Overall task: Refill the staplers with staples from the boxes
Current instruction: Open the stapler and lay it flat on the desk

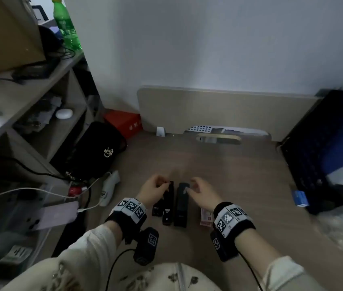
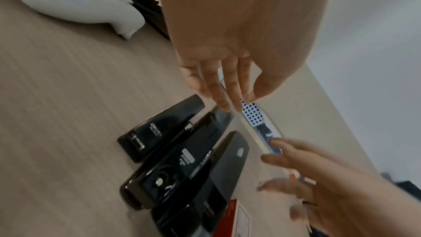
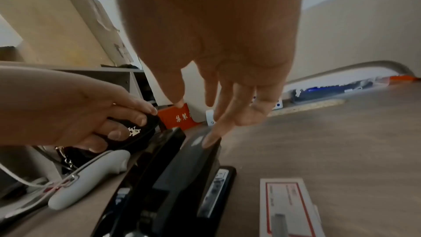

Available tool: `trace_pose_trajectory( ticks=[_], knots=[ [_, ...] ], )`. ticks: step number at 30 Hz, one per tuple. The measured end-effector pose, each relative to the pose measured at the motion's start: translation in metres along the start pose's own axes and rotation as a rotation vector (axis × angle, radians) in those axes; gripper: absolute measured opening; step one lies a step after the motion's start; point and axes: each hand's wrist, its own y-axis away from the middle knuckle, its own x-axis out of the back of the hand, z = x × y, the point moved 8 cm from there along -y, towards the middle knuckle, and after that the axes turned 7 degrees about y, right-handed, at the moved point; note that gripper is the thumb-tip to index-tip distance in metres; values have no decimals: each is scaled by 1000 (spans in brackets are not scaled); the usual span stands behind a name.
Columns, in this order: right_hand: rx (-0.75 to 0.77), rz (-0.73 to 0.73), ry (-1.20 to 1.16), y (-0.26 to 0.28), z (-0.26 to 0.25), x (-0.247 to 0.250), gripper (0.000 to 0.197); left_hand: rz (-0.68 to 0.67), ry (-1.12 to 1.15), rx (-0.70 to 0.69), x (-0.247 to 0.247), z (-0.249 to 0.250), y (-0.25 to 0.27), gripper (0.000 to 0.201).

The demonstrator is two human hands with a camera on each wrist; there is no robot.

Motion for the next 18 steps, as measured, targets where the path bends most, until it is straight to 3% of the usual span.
trace_pose_trajectory(
  ticks=[6, 11, 18],
  knots=[
    [-135, -156, 20, -16, 13, -32, 65, 117, 78, 61, 26, -14, -6, 10],
    [-211, -148, 2, -23, 19, -50, 77, 146, 110, 121, 38, -33, -1, 13],
    [-347, -63, -11, -20, 24, -49, 48, 122, 128, 118, 38, -36, 10, 16]
  ],
)
